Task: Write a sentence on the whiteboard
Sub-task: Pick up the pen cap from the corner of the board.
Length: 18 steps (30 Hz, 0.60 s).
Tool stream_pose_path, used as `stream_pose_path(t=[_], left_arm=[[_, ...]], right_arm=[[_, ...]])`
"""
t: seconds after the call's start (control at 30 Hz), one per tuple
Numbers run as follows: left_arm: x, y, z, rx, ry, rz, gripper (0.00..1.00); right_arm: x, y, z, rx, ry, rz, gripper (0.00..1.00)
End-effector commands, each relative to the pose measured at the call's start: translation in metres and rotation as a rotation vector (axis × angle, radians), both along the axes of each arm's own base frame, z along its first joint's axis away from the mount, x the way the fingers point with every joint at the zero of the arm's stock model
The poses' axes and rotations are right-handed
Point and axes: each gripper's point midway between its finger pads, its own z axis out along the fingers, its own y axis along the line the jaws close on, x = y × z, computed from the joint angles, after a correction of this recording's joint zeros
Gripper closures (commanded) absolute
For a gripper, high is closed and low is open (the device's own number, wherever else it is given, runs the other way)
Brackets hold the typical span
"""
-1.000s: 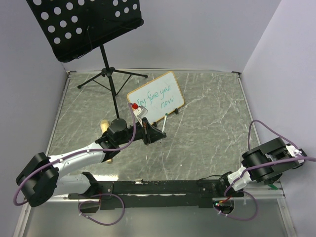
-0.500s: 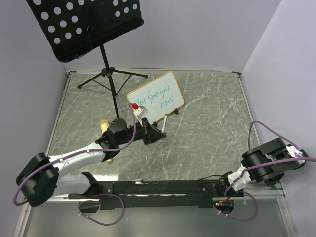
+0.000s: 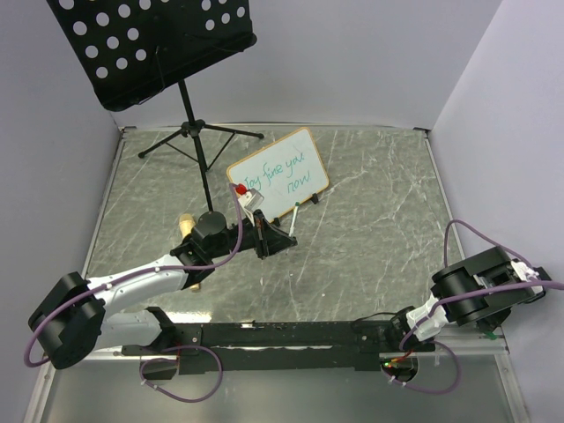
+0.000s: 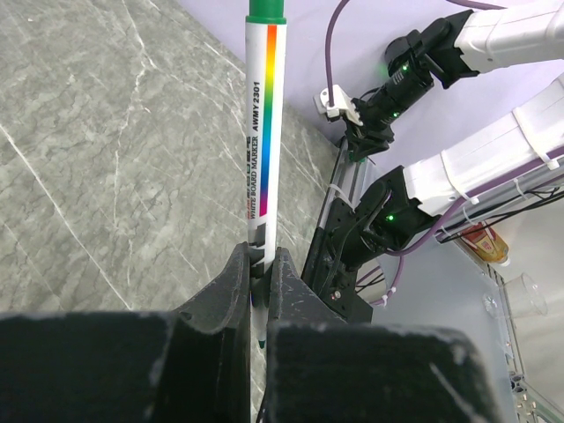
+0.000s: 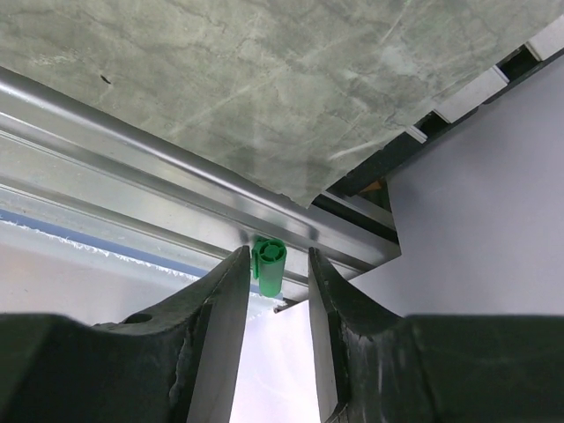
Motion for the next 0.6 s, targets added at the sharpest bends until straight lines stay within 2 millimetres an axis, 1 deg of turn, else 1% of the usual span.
stream_pose_path(t=[0.0,0.13,0.2,0.23,0.27,0.33,0.37,0.43,0.47,0.5,0.53,0.57], left_arm=[[-0.001,-0.002,0.022,-0.048,-0.058,-0.017,0.99],[-0.001,-0.002,0.022,-0.049,-0.059,-0.016,0.99],[-0.002,-0.001,0.023,-0.05,-0.06,-0.016,0.99],[-0.001,-0.001,0.023,-0.05,-0.061,-0.014,0.99],[-0.001,0.0,0.022,-0.049,-0.06,-0.013,0.99],[-0.001,0.0,0.022,-0.047,-0.062,-0.011,0.99],[-0.001,0.0,0.022,-0.046,-0.061,-0.011,0.99],[-0.001,0.0,0.023,-0.048,-0.062,-0.008,0.99],[-0.001,0.001,0.024,-0.051,-0.062,-0.006,0.99],[-0.001,0.001,0.025,-0.053,-0.06,-0.007,0.99],[0.0,0.001,0.026,-0.059,-0.059,-0.001,0.99],[0.001,0.001,0.027,-0.065,-0.055,0.001,0.99]], right_arm=[[-0.008,0.003,-0.005,0.028,0.035,0.022,0.61],[-0.013,0.007,-0.01,0.046,0.047,0.007,0.61],[-0.014,0.008,-0.012,0.051,0.052,0.002,0.65],[-0.015,0.009,-0.014,0.058,0.055,-0.002,0.67],[-0.015,0.01,-0.014,0.061,0.053,-0.008,0.73],[-0.014,0.01,-0.013,0.066,0.046,-0.017,0.8],[-0.013,0.012,-0.012,0.071,0.038,-0.017,0.85],[-0.01,0.01,-0.007,0.065,0.02,-0.02,0.88],[-0.008,0.015,-0.005,0.084,0.009,-0.02,0.9],[-0.005,0.012,0.002,0.07,-0.009,-0.021,0.92],[-0.002,0.013,0.006,0.073,-0.022,-0.019,0.94],[-0.002,0.022,0.01,0.105,-0.018,-0.016,0.95]])
